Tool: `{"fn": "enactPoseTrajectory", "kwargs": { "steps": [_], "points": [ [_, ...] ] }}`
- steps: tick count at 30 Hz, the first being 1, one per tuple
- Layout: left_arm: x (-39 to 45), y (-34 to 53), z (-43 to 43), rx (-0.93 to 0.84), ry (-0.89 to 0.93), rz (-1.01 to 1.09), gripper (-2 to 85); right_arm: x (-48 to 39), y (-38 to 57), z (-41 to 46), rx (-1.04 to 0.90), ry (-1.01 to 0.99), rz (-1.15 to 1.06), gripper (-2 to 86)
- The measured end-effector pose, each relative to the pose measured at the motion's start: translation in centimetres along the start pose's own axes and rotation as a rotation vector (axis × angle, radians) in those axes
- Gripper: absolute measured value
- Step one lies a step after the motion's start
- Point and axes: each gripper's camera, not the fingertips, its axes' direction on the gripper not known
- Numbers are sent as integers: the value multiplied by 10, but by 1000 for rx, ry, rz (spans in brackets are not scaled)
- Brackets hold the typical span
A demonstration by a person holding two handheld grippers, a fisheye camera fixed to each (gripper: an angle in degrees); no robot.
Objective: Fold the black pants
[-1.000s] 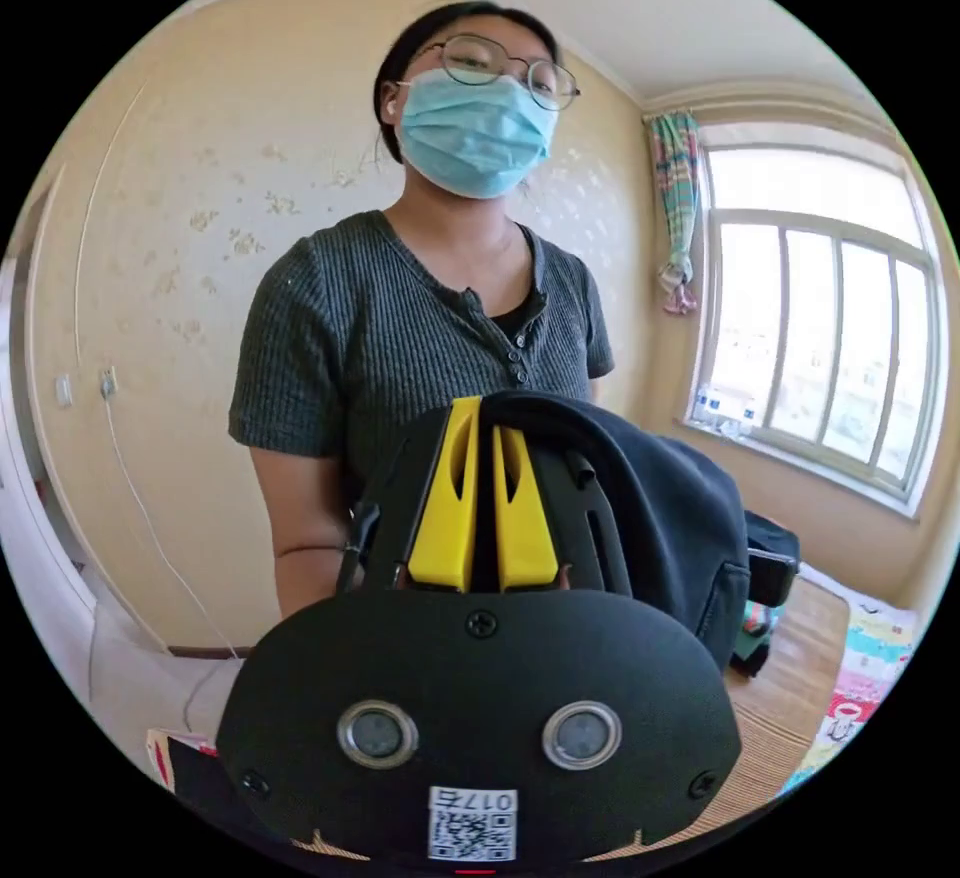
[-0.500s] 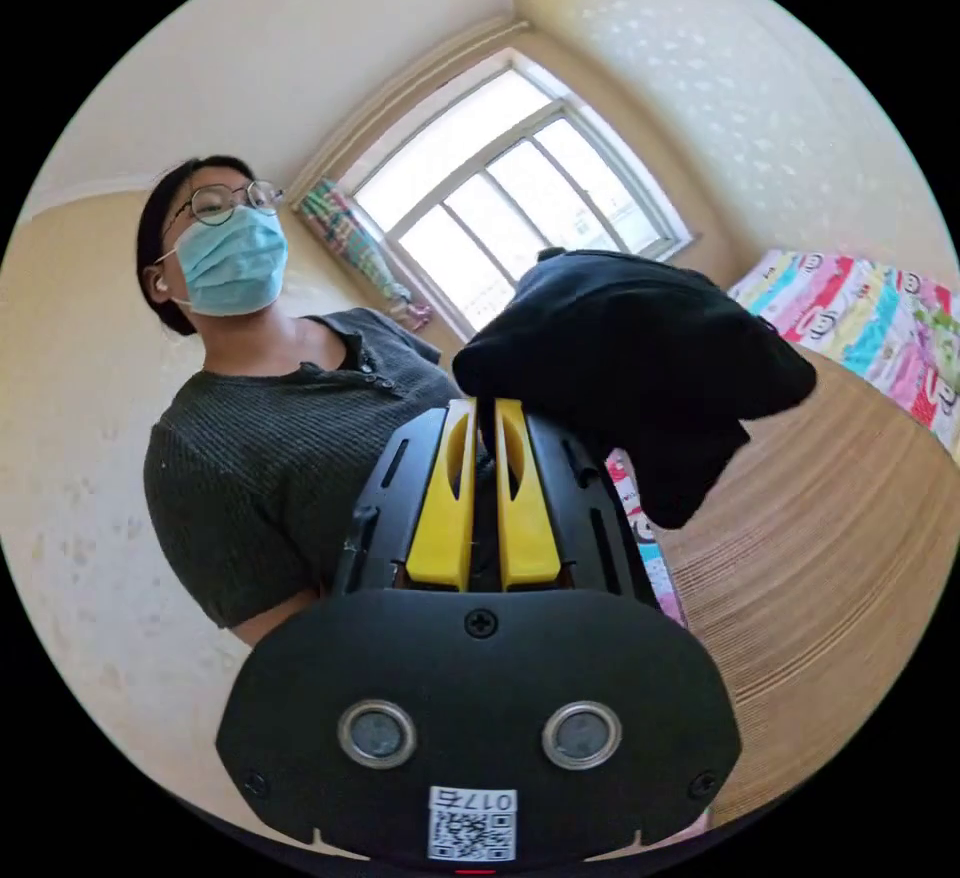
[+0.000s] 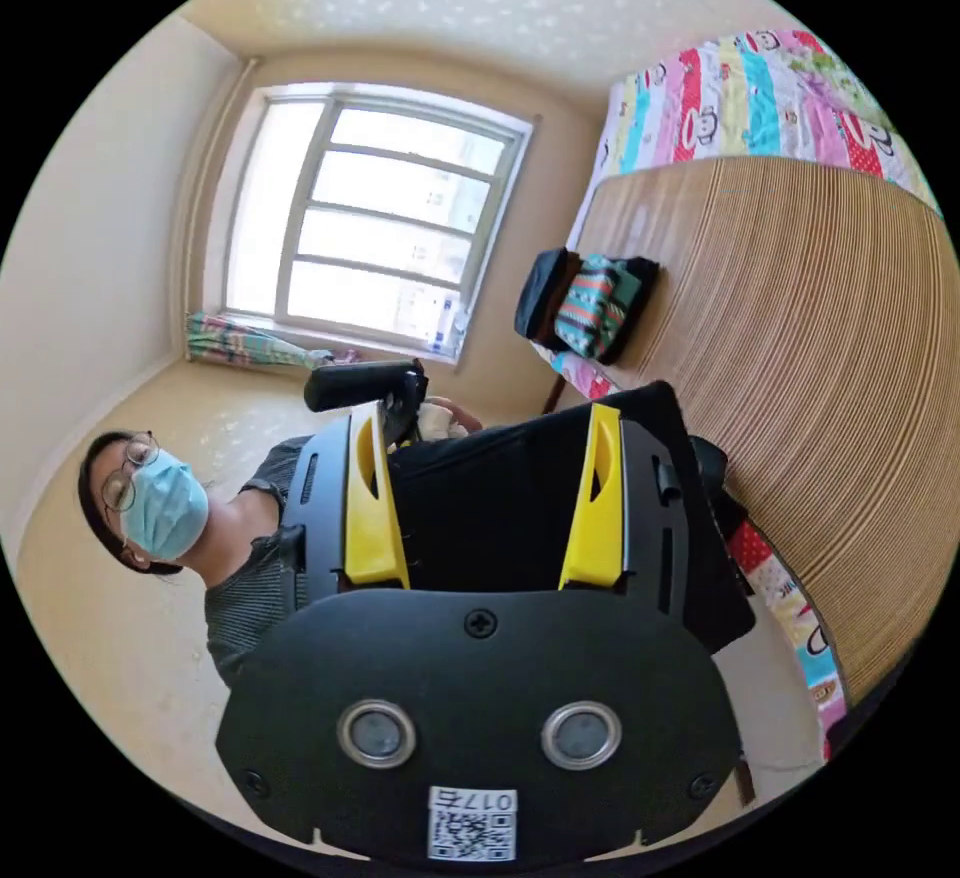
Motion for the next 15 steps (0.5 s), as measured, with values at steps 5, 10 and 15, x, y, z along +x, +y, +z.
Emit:
{"fn": "enactPoseTrajectory", "kwargs": {
  "steps": [5,10,15],
  "points": [
    [-13,-18,32,-61,-6,-21,66,13,-57,31,-506,401,283,319],
    [-21,-32,57,-124,-83,-67,64,35,-67,81,-866,484,433,285],
    [-25,-32,69,-119,-124,-133,59,33,-53,112,-1040,437,321,68]
  ]
}}
